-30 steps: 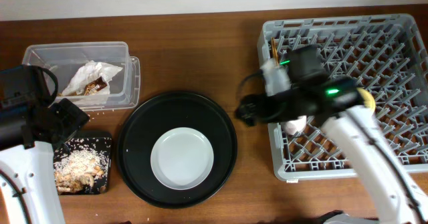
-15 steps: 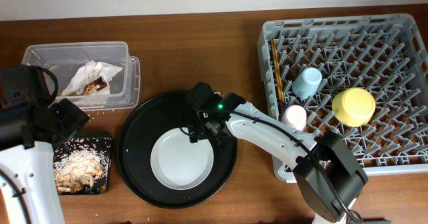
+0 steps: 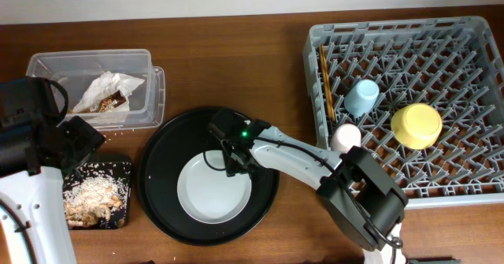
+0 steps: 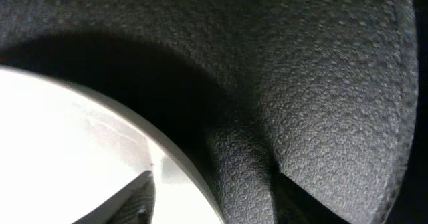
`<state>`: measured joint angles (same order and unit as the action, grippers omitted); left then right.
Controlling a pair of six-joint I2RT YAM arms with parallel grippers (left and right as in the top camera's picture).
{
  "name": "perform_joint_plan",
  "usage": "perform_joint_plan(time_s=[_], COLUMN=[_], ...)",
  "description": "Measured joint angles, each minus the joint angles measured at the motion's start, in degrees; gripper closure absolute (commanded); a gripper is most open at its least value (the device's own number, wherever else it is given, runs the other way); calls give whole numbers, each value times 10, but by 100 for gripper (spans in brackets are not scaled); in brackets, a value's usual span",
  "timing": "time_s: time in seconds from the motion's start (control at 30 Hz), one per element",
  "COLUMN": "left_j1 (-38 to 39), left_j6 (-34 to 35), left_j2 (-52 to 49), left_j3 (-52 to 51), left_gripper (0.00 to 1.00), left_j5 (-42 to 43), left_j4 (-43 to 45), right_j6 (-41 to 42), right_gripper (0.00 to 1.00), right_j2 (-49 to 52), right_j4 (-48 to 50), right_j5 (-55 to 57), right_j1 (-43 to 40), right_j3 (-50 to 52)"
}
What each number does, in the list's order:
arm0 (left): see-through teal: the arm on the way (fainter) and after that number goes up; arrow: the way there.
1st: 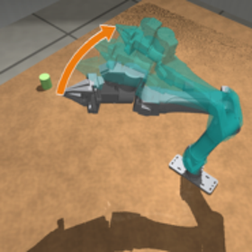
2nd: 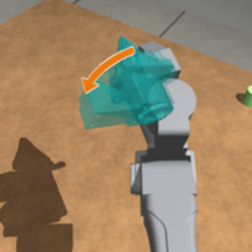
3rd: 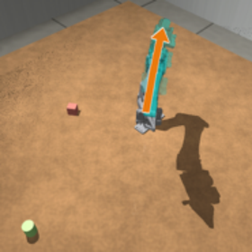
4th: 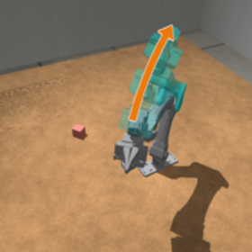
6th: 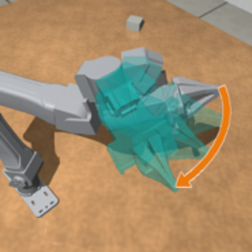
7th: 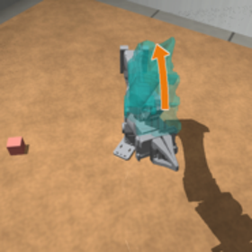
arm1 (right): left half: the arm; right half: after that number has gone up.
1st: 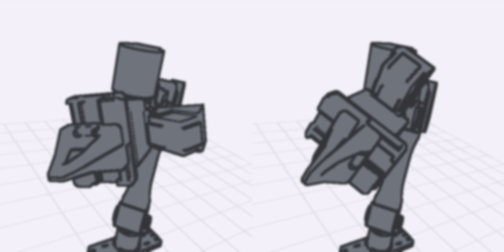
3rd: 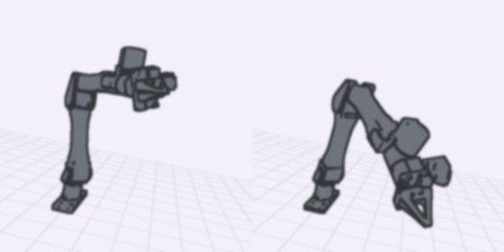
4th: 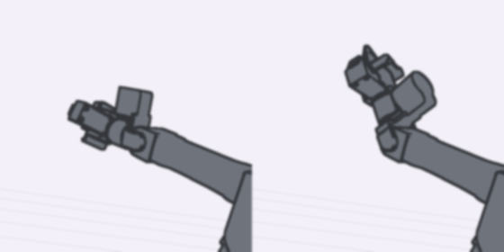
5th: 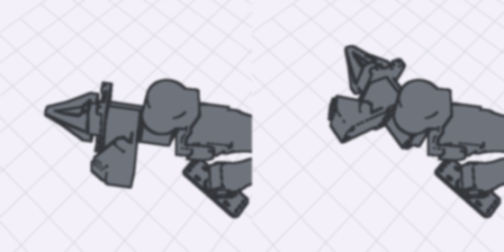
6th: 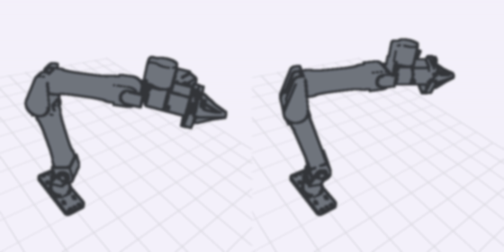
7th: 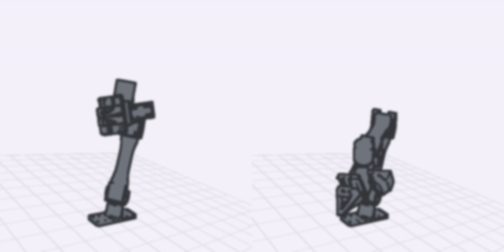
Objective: Sort waste into correct bins and load items into the dishwasher rack
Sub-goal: 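Reach the right gripper to the white plate and grasp its rim, then lift the white plate with the right gripper and carry it over the rack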
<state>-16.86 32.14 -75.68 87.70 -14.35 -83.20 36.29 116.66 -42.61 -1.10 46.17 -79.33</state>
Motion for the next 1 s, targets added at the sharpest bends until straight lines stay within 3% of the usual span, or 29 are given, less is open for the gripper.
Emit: perform_joint_plan(time_s=[0.1,0.23,0.27,0.5,0.77,0.9,1.0], left_j1=[0,0,0,0,0,0,0], left_j6=[0,0,0,0,0,0,0], left_j2=[0,0,0,0,0,0,0], left_j3=[0,0,0,0,0,0,0], left_gripper=[1,1,1,1,1,1,1], left_j5=[0,0,0,0,0,0,0], left_j4=[0,0,0,0,0,0,0], right_j6=[12,14,14,14,-32,-40,-40], right_gripper=[71,95,96,96,96,96,96], right_j2=[0,0,0,-3,-102,-154,-154], right_j4=[-14,-19,-21,-108,-241,-245,-239], right_j5=[-4,-26,-32,-50,-30,78,175], right_j1=[0,0,0,-22,-200,-331,-383], right_j3=[0,0,0,-40,-192,-211,-211])
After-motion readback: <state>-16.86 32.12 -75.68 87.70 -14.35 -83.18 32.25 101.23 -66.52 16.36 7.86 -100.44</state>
